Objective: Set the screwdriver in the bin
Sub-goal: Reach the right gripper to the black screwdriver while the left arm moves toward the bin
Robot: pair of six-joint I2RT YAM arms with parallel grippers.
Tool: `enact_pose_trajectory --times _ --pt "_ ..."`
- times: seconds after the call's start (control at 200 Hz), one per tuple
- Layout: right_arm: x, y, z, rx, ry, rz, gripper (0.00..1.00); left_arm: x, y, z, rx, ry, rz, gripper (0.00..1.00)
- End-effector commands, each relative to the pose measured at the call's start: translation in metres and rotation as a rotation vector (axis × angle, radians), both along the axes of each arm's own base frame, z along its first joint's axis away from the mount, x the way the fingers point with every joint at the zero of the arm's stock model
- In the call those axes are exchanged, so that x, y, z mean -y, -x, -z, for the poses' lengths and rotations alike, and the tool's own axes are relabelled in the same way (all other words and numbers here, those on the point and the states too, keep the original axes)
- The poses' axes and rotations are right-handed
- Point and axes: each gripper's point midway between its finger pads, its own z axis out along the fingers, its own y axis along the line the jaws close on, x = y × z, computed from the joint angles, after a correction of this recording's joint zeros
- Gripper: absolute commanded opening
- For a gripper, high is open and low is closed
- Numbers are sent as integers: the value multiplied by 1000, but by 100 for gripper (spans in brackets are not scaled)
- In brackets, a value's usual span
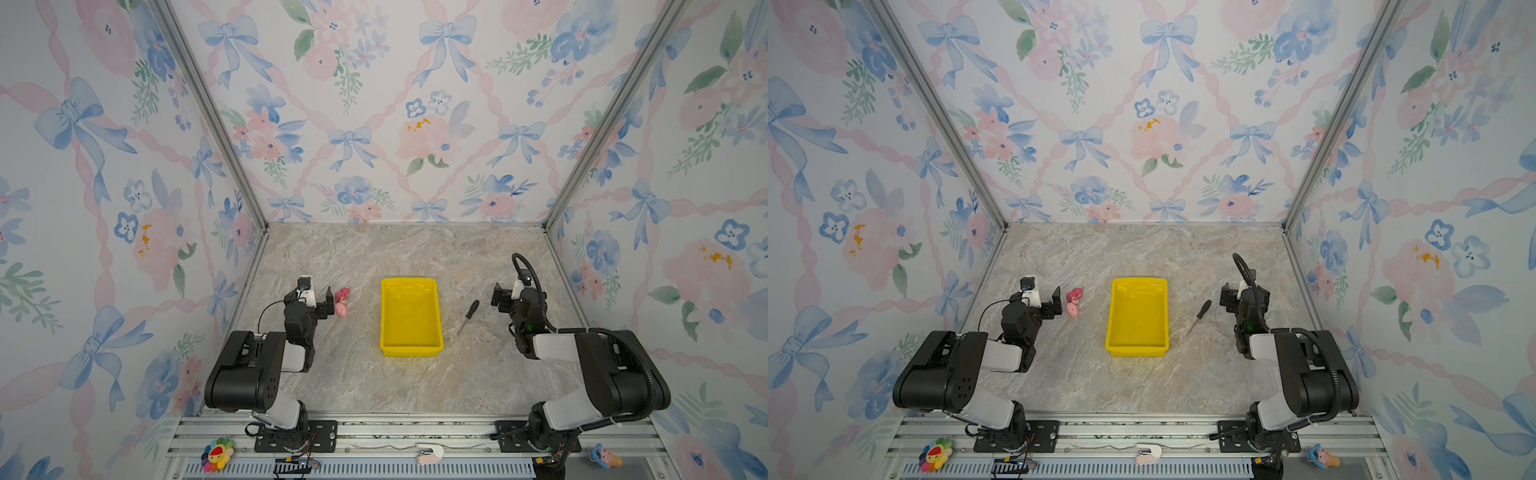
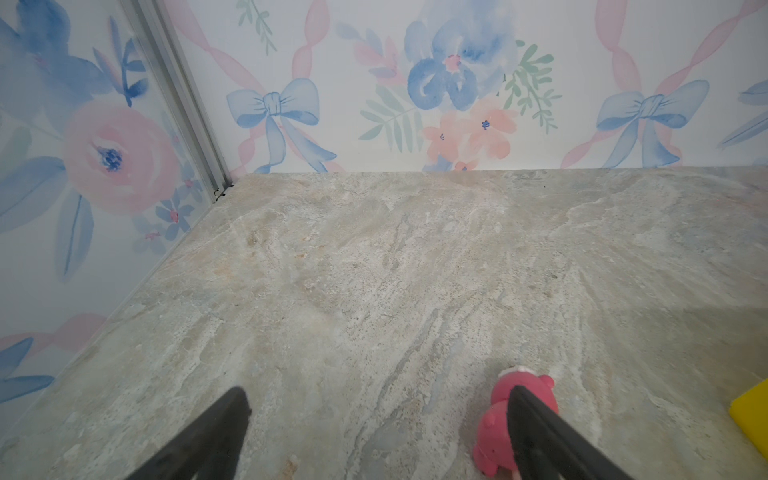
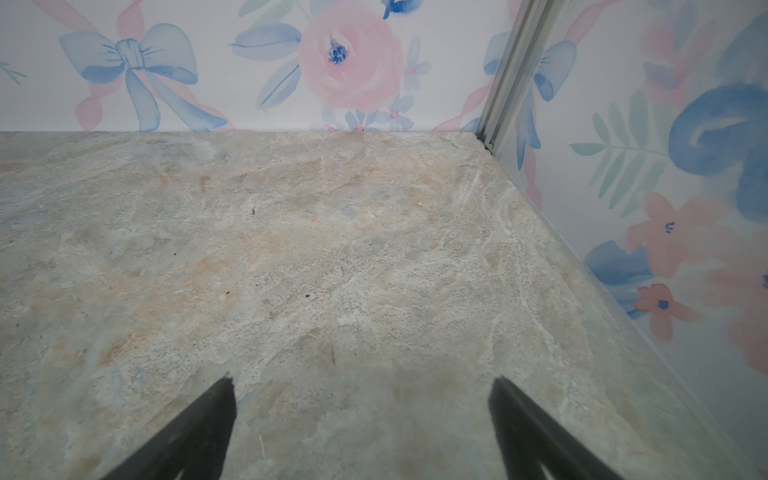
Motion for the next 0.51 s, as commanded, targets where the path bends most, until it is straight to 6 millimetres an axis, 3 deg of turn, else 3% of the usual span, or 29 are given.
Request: enact_pose_trajectory --times 0.0,0.175,0.5 --pt "1 2 -13 -5 49 35 97 -1 2 -7 4 -2 5 97" --pt "-2 9 -23 -21 48 36 97 -4 4 -13 -17 13 -15 97" --pt "-8 25 -60 -61 51 12 97 -6 7 -21 -109 45 -33 98"
